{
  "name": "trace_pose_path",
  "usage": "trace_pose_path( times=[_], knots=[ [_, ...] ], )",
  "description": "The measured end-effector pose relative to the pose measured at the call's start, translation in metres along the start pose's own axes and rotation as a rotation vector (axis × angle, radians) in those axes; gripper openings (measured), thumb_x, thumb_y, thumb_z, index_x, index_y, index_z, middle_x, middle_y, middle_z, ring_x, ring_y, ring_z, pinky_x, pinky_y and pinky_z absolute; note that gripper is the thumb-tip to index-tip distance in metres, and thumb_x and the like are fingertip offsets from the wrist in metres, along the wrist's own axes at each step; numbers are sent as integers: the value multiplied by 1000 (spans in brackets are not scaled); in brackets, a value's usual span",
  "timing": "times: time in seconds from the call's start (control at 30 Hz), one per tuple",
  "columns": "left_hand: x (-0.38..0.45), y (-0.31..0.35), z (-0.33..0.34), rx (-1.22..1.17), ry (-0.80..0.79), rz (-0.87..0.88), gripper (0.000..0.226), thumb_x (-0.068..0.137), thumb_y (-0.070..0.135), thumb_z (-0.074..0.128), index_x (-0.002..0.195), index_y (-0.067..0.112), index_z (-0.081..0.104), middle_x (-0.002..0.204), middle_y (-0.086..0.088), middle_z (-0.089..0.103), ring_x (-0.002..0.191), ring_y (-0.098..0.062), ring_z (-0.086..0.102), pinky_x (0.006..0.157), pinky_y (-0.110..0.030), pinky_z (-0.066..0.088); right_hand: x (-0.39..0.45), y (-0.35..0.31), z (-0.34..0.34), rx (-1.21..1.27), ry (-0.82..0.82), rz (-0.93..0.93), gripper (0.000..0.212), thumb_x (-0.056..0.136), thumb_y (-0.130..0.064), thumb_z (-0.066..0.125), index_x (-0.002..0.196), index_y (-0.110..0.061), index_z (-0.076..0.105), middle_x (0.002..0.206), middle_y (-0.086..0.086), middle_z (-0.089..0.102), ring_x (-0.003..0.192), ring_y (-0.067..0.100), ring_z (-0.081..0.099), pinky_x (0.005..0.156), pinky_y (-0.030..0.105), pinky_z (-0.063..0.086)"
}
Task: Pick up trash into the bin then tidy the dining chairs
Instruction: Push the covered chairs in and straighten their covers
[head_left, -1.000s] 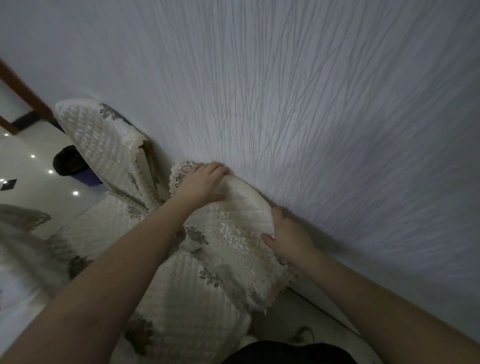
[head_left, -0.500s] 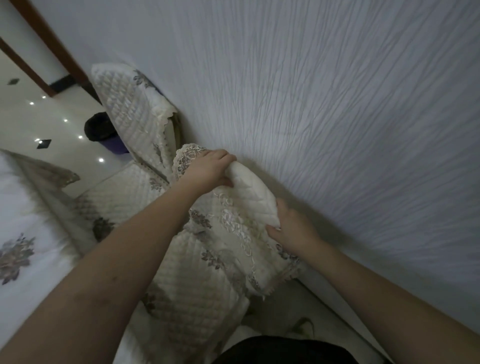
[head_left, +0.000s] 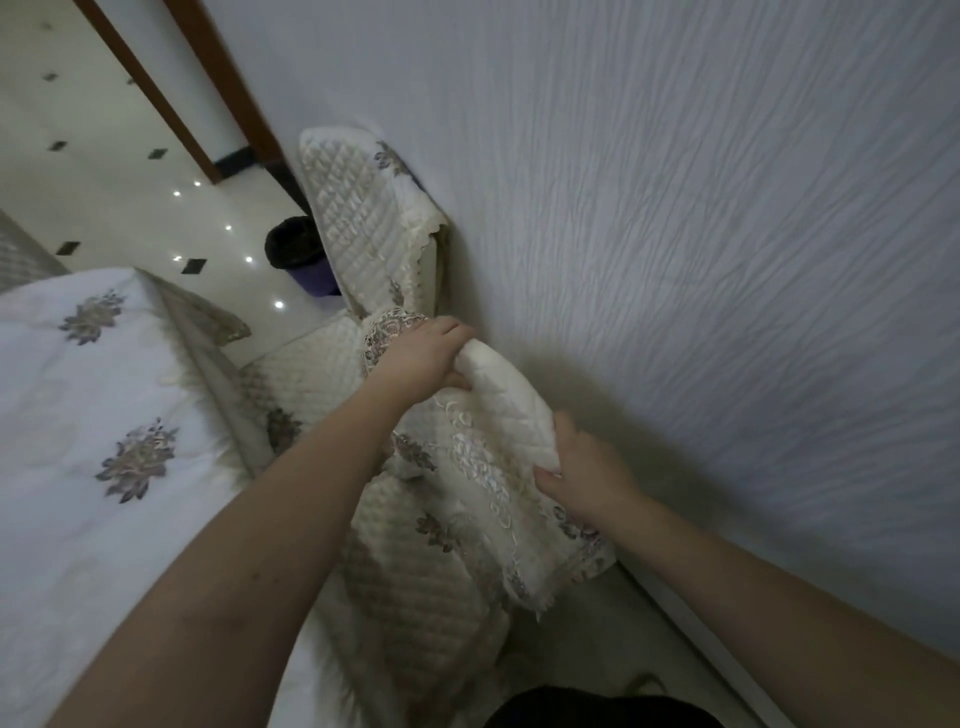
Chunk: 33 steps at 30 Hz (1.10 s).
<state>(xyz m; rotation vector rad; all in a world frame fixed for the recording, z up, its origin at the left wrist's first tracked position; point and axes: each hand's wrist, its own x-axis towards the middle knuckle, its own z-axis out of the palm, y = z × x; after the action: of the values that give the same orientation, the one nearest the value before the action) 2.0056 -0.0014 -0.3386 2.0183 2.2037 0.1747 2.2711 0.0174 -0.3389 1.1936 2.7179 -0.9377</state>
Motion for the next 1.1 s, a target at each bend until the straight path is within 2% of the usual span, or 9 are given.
trace_pose_path(
  times=[0.1, 0.27, 0.4, 0.53, 0.83, 0.97, 1.1],
  knots=[
    [-11, -10, -4, -4, -16, -26, 65, 73, 44, 76, 127, 17, 53, 126, -6, 54, 117, -25, 49, 97, -37, 37, 4, -12, 6, -27, -19, -2, 38, 87, -34, 57, 108, -13, 33, 89, 2, 50, 75, 26, 57, 57, 30, 37],
    [-32, -24, -2, -21, 2, -50, 66, 74, 45, 76, 130, 20, 52, 127, -4, 54, 118, -25, 48, 97, -36, 36, 7, -28, 17, -61, -51, -5, 40, 84, -36, 58, 100, -18, 26, 87, 2, 53, 70, 24, 56, 54, 30, 39],
    [-49, -29, -4, -44, 69, -18, 63, 71, 39, 79, 123, 13, 57, 119, -8, 58, 109, -29, 53, 91, -37, 40, 7, -38, 23, -76, -88, -24, 46, 81, -37, 61, 105, -14, 29, 87, 2, 52, 70, 23, 55, 54, 30, 38],
    [-64, -34, 0, -50, 113, 14, 64, 69, 35, 81, 122, 7, 59, 117, -14, 60, 105, -35, 57, 90, -42, 44, 5, -45, 32, -94, -94, -37, 46, 80, -36, 62, 99, -17, 24, 85, 2, 52, 71, 23, 56, 53, 31, 39],
    [-70, -33, 1, -91, 89, -14, 64, 73, 35, 79, 127, 7, 57, 124, -15, 57, 112, -35, 52, 98, -43, 39, 5, -46, 35, -121, -71, -39, 46, 83, -43, 60, 103, -14, 31, 84, 2, 55, 66, 23, 55, 51, 31, 40],
    [-70, -29, -1, -132, 46, -69, 68, 74, 36, 77, 132, 10, 54, 132, -11, 53, 121, -31, 47, 103, -41, 35, 4, -47, 32, -127, -102, -47, 47, 84, -42, 60, 108, -11, 33, 85, 4, 55, 69, 25, 57, 54, 32, 44],
    [-72, -24, 0, -142, 40, -51, 66, 75, 37, 77, 131, 10, 54, 131, -11, 53, 120, -30, 47, 102, -39, 35, -2, -46, 32, -147, -119, -38, 47, 84, -39, 60, 110, -9, 35, 82, 2, 52, 67, 23, 55, 52, 32, 42]
  ],
)
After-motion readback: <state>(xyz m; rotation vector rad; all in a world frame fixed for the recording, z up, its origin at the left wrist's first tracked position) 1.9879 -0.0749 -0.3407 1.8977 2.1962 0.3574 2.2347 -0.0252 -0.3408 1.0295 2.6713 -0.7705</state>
